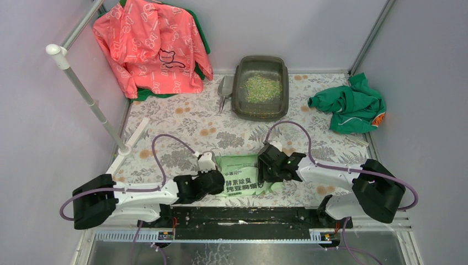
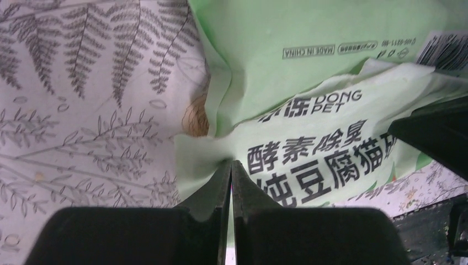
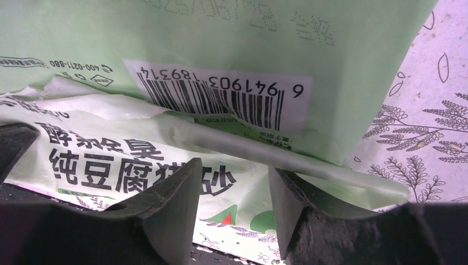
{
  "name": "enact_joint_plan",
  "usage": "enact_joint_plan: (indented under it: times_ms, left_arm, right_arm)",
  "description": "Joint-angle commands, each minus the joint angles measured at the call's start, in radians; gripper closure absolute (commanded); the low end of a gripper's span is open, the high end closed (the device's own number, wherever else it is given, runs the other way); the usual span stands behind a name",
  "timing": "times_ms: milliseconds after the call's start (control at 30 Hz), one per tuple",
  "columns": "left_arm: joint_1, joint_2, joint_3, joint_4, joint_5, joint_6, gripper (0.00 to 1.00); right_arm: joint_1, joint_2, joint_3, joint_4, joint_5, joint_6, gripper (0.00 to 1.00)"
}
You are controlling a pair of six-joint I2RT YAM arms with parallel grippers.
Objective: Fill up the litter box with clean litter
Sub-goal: Adjust the cat litter bag at the center of the board.
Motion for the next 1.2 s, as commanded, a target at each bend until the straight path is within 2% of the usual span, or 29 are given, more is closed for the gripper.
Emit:
enact_joint_plan:
  times_ms: [0, 233, 533, 667, 767, 933, 1167]
  left_arm:
    - [0.079, 0.056, -0.026, 0.150, 0.048, 0.086, 0.92]
    - [0.232, 0.132, -0.019, 0.231, 0.126, 0.187, 0.92]
    - [0.392, 0.294, 0.127, 0.320, 0.203, 0.347, 0.93]
    - [0.432, 0.361, 0.232, 0.299, 0.209, 0.417, 0.94]
    - [0.439, 0.358, 0.293, 0.256, 0.219, 0.445, 0.94]
    - [0.438, 0.304, 0.301, 0.225, 0.248, 0.447, 0.94]
    - [0.427, 0.326, 0.307, 0.234, 0.274, 0.438, 0.94]
  right_arm:
    - [-0.046, 0.039, -0.032, 0.064, -0.002, -0.009, 0.44]
    - [-0.150, 0.094, -0.004, 0.100, -0.040, -0.061, 0.43]
    - [-0.276, 0.200, 0.114, 0.136, -0.084, -0.153, 0.39]
    - [-0.294, 0.262, 0.207, 0.102, -0.103, -0.214, 0.39]
    - [-0.293, 0.213, 0.240, 0.040, -0.105, -0.256, 0.40]
    - [-0.293, 0.069, 0.247, -0.131, -0.024, -0.298, 0.46]
    - [-0.295, 0.000, 0.194, -0.181, 0.019, -0.291, 0.54]
